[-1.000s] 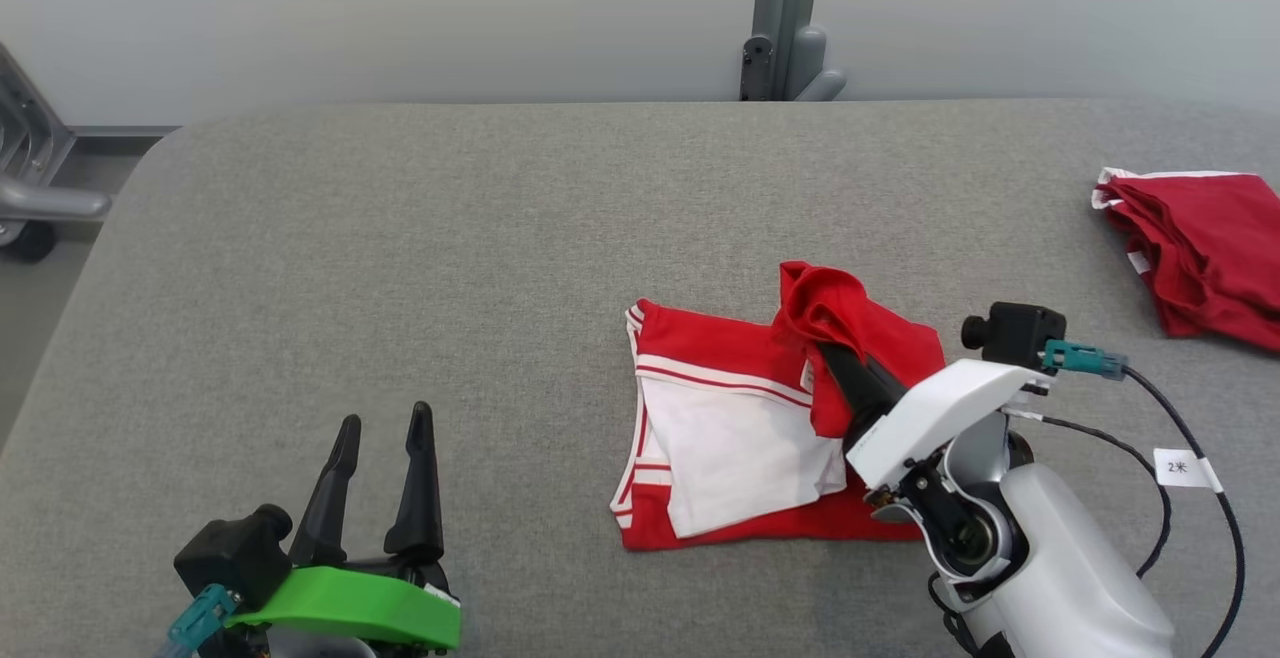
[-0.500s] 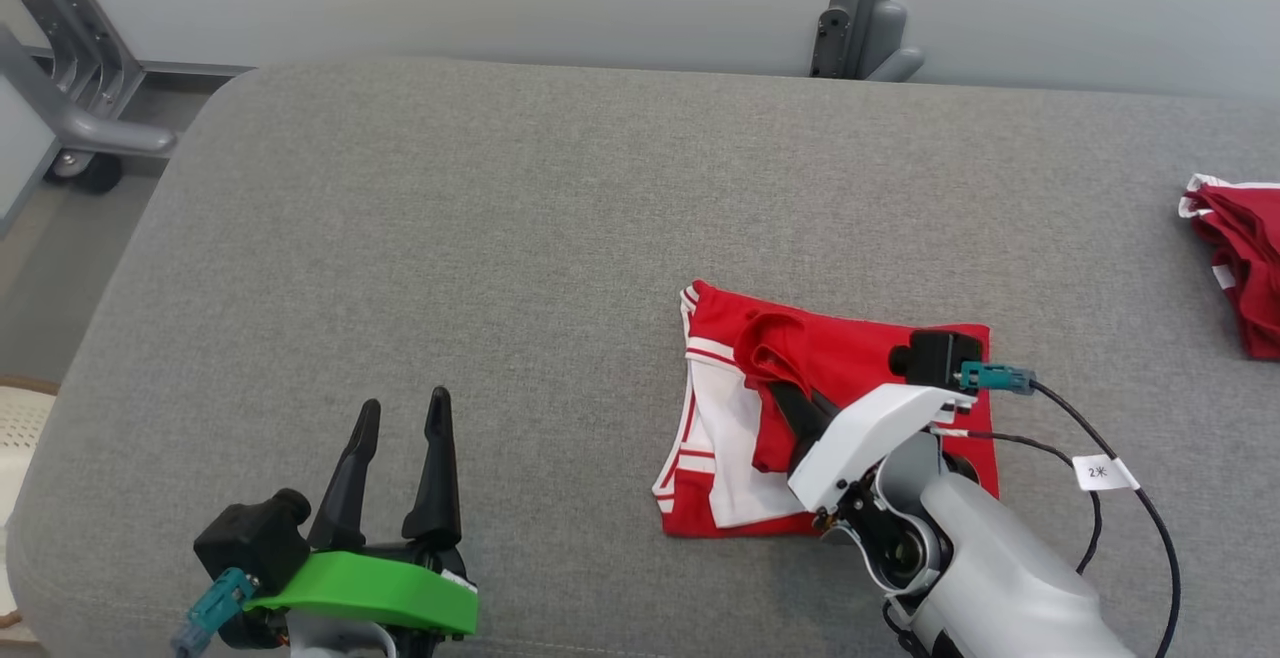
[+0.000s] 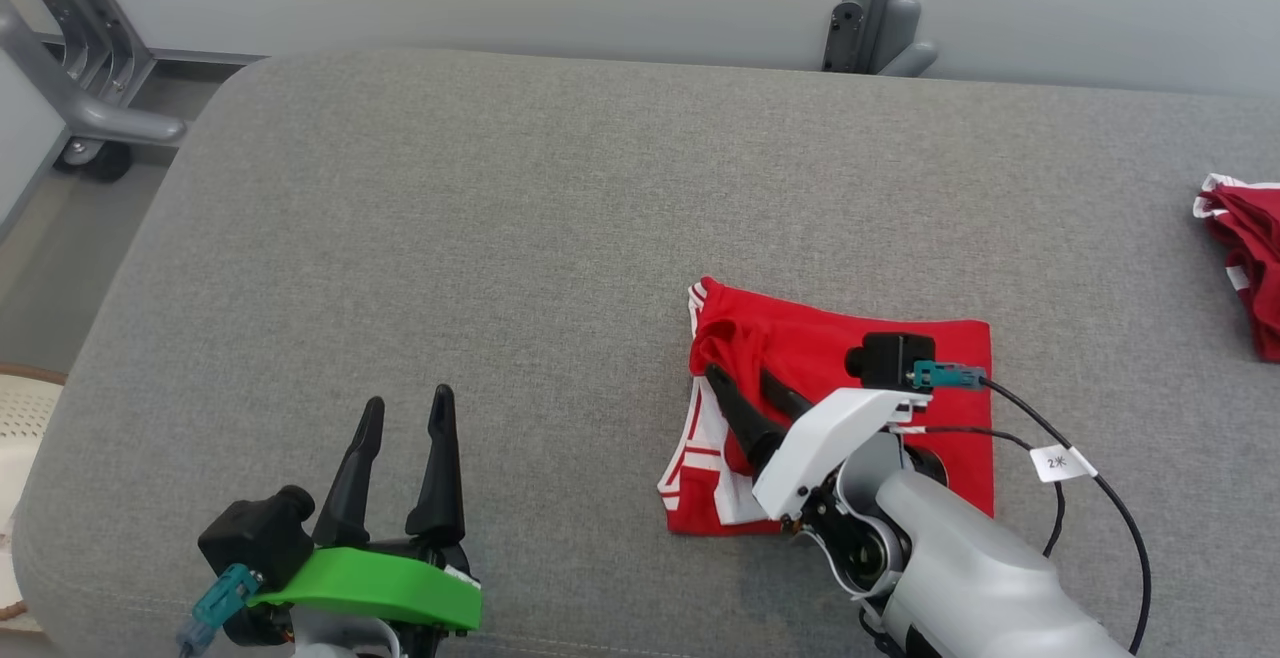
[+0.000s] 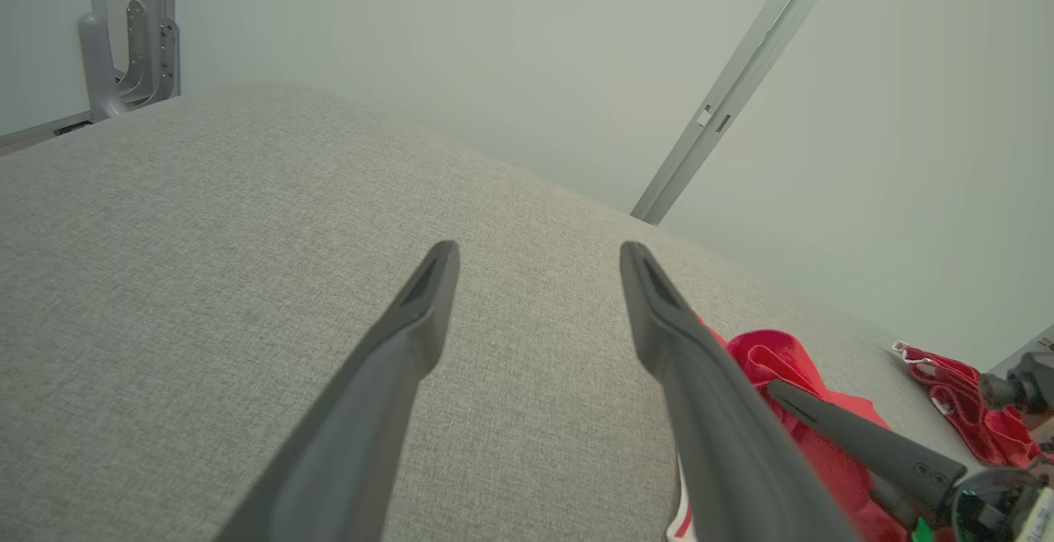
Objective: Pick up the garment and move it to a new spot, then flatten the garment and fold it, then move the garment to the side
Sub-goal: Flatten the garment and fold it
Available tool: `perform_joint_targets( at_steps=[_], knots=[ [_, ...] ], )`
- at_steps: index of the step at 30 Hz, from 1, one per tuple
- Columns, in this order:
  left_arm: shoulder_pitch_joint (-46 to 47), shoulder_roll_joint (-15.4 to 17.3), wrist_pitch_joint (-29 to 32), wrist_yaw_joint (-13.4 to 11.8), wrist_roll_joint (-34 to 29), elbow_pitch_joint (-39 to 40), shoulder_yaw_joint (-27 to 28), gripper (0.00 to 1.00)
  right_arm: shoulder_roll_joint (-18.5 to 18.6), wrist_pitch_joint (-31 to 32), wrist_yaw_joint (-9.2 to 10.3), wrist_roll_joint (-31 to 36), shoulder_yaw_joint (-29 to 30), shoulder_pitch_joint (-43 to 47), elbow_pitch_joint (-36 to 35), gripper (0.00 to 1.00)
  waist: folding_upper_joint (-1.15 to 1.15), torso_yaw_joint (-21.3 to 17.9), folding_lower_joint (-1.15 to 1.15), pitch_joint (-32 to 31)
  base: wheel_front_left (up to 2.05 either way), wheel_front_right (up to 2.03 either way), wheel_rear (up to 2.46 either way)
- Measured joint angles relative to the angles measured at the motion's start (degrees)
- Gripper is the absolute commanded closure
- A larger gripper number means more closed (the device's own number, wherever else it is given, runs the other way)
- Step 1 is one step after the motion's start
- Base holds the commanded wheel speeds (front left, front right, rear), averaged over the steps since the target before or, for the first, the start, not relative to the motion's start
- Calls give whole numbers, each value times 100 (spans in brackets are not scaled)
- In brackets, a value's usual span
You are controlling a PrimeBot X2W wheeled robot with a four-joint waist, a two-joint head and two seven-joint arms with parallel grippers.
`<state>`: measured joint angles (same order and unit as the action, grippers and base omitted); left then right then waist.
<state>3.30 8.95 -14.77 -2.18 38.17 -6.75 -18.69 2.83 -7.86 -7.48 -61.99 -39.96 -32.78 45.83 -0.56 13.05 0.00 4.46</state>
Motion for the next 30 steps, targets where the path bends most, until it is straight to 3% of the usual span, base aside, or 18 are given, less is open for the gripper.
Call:
perform_joint_targets(
  at_steps=[9,17,23,30],
  knots=[
    [1,-18,-2,1,-10,-5,30,0,-3,-226,0,-146,-582,-105,-223,0,0,-111,0,-21,0,0,0],
    [-3,-25,-2,0,-35,12,35,0,-4,-552,0,229,-545,-219,-92,0,0,-225,0,-36,0,0,0],
    [-18,-29,-12,-3,-53,44,25,0,102,-695,0,834,76,-245,-5,0,0,-366,0,-57,0,0,0],
    [-35,-14,-19,-24,-140,49,3,0,269,-713,0,2063,1444,155,-595,0,0,-595,0,-93,0,0,0]
  ],
)
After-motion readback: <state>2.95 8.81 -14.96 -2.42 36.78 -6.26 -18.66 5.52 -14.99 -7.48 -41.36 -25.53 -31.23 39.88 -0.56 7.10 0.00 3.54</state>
